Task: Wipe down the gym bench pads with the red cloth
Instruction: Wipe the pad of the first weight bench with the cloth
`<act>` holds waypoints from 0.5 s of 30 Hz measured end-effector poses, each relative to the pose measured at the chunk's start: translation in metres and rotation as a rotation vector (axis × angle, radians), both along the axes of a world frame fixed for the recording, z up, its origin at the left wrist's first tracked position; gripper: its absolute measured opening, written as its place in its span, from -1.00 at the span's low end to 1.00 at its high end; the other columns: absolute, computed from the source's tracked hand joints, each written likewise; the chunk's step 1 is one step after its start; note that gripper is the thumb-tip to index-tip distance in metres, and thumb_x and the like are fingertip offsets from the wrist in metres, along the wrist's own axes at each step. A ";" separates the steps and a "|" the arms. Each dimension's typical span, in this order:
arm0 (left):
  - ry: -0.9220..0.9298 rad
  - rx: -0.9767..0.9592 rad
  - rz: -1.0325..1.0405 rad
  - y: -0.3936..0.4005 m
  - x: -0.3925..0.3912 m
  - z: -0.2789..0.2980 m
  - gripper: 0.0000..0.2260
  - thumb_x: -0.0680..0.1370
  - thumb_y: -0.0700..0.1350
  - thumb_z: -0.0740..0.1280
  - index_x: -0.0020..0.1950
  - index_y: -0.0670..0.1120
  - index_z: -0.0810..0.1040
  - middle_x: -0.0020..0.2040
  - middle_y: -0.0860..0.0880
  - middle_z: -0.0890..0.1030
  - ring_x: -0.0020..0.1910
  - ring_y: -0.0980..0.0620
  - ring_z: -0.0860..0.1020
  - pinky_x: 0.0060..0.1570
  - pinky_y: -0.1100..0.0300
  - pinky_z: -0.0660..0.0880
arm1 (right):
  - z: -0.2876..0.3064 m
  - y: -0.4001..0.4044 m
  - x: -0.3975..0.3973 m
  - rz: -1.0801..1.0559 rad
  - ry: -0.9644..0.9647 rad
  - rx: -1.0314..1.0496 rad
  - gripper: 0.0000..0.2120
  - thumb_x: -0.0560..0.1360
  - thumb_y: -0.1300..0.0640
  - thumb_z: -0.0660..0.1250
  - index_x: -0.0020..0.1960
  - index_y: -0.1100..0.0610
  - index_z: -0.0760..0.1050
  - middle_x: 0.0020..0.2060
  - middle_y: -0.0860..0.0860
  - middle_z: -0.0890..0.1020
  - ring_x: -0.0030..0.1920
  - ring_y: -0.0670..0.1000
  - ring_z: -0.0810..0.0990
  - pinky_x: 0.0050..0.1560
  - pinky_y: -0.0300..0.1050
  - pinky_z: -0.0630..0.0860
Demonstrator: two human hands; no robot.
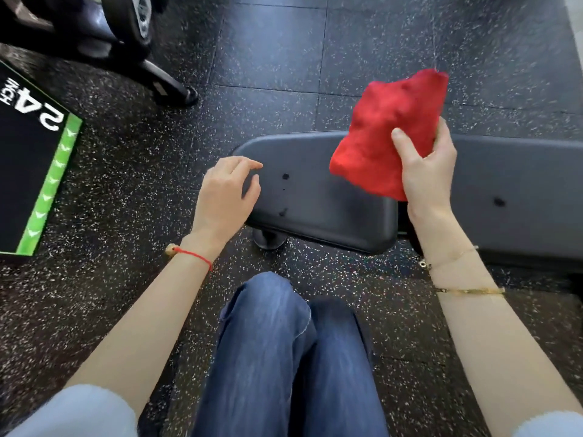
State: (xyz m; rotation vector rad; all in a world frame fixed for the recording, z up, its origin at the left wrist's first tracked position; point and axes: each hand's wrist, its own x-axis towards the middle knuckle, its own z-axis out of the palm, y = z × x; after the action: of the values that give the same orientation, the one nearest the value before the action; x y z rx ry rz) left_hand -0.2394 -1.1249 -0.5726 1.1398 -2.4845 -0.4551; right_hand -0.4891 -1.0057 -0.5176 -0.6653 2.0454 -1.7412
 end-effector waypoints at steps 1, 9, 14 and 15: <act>0.005 -0.016 -0.004 -0.001 0.000 -0.010 -0.78 0.59 -0.16 0.26 0.21 -0.12 0.57 0.15 -0.06 0.60 0.18 -0.07 0.52 0.23 -0.04 0.44 | -0.006 -0.004 -0.001 0.016 0.069 -0.009 -0.80 0.45 0.17 0.37 0.06 0.06 0.47 -0.11 -0.12 0.61 -0.12 -0.20 0.57 0.06 -0.21 0.51; 0.109 -0.134 0.003 -0.009 -0.002 -0.050 -0.79 0.58 -0.17 0.26 0.18 -0.13 0.59 0.13 -0.06 0.60 0.18 -0.08 0.52 0.24 -0.06 0.44 | -0.058 -0.016 -0.017 0.020 0.079 0.028 -0.75 0.44 0.17 0.38 0.09 0.16 0.47 -0.06 -0.01 0.60 -0.06 -0.09 0.57 0.12 -0.07 0.54; 0.122 -0.127 0.018 -0.008 -0.006 -0.059 -0.80 0.57 -0.17 0.27 0.15 -0.14 0.60 0.11 -0.07 0.60 0.16 -0.10 0.52 0.24 -0.06 0.44 | -0.080 -0.012 -0.027 0.055 0.130 0.306 -0.54 0.42 0.11 0.43 0.24 0.29 0.43 0.12 0.15 0.59 0.13 0.09 0.57 0.18 -0.10 0.47; 0.121 -0.128 0.018 -0.007 -0.006 -0.060 -0.81 0.57 -0.17 0.27 0.14 -0.14 0.60 0.10 -0.07 0.60 0.15 -0.10 0.52 0.23 -0.06 0.44 | -0.080 -0.010 -0.026 0.044 0.220 0.340 -0.45 0.41 0.10 0.44 0.30 0.28 0.36 0.19 0.15 0.54 0.20 0.10 0.53 0.21 -0.16 0.40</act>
State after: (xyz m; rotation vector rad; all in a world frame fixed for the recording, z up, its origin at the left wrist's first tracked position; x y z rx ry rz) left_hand -0.2456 -1.1323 -0.6330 1.0517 -2.3603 -0.3440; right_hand -0.5150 -1.0154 -0.5978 -0.8109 2.3786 -1.2968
